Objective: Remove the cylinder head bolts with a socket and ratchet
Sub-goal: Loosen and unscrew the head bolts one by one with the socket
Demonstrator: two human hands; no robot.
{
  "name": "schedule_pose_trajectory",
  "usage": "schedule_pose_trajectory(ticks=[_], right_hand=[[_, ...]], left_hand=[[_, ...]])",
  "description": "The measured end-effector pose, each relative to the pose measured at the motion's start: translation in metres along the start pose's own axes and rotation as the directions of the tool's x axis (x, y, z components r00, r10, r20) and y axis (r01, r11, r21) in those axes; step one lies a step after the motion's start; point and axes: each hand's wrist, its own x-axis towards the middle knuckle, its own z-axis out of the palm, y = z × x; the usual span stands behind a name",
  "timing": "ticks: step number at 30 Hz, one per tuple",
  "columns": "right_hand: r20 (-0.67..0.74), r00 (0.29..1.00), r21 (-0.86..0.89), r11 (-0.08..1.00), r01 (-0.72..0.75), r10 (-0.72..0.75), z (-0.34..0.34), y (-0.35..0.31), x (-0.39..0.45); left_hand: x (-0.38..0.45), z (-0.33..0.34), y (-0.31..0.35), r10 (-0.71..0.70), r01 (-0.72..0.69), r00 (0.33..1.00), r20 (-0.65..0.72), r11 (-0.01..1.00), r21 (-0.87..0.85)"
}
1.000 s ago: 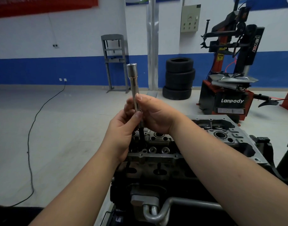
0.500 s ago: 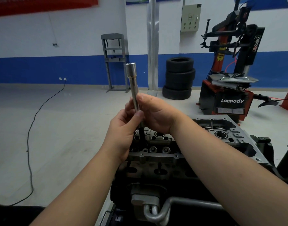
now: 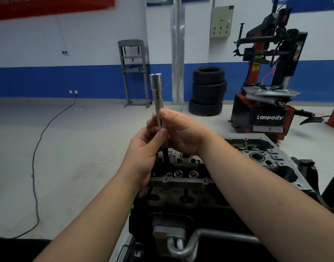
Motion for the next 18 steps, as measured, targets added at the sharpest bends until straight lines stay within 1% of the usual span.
schedule_pose_trajectory(ticks=[3,8,12,15,18], right_hand=[[-0.008,1.0,0.013,1.0,0.014,-0.014,0.0,0.0002,0.0005],[-0.021,1.0,0.013,1.0,-0.017,0.017,-0.0016,0.0007,-0.0003],[-0.002,1.0,0.035,0.999,-0.016,0.016,0.0004,-0.0007,-0.0011],[0.029,1.0,0.053,0.999,0.007,-0.009,0.0012,0.0,-0.0001],[0.004,1.0,0.041,0.999,-0.014,0.014,0.0002,0.0004,0.0009]], left_hand=[[0.0004,-0.0008,-0.0011,-0.012,0.012,1.0,0.011,1.0,0.016],[-0.0007,-0.0038,0.0013,-0.054,0.053,0.998,0.044,0.999,0.009],[-0.0002,-0.0007,-0.0018,0.005,-0.005,1.0,-0.005,1.0,0.015],[0.0005,0.0004,-0.0042,0.055,-0.055,0.998,-0.001,0.998,0.032],[-0.0006,0.0,-0.0013,0.023,-0.023,1.0,0.003,0.999,0.047]])
